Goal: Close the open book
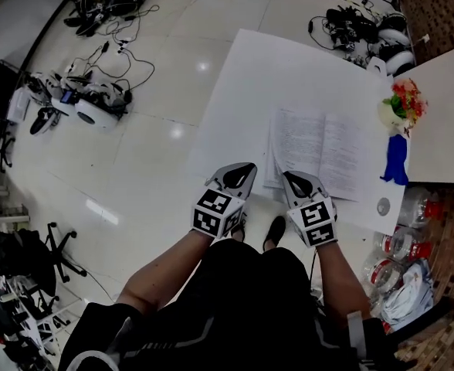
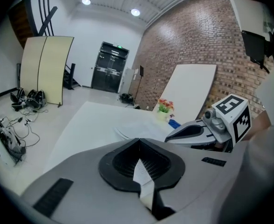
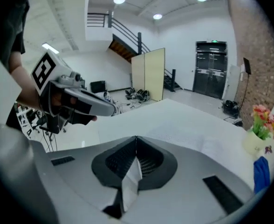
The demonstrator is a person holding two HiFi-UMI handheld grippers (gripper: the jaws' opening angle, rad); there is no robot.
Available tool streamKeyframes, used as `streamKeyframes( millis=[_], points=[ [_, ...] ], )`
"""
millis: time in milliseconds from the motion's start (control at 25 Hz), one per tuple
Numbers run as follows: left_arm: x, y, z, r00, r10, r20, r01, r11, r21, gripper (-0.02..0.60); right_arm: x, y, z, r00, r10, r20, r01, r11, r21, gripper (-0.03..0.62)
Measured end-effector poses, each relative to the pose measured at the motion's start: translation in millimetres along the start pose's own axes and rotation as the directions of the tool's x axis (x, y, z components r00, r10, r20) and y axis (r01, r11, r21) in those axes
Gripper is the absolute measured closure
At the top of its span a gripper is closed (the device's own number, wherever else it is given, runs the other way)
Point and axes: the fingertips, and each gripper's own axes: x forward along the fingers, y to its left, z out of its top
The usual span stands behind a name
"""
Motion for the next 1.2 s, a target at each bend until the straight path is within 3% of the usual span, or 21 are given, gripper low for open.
streamKeyframes(
  millis=[200,480,680,880,1200],
  points=[
    [13,-23,18,0.998,-0.065,0.002,0.065,0.996,0.057,0.588,-51,-33,6,0.978,-0.132,0.159,0.099,0.975,0.2,0.591],
    [43,-77,33,0.985,-0.169,-0.028,0.171,0.975,0.14,0.588,-123,-77,-18,0.909,-0.308,0.28,0.166,0.885,0.435,0.591],
    [60,-110,31,0.974,-0.214,-0.069,0.223,0.96,0.172,0.588,-162,-108,-54,0.865,-0.417,0.28,0.208,0.805,0.556,0.591],
    [69,-122,26,0.972,-0.216,-0.091,0.23,0.956,0.183,0.588,-175,-136,-90,0.84,-0.479,0.255,0.226,0.735,0.639,0.591],
    [70,-110,13,0.979,-0.157,-0.129,0.178,0.967,0.181,0.588,-159,-174,-163,0.852,-0.499,0.156,0.196,0.581,0.79,0.591]
  ],
)
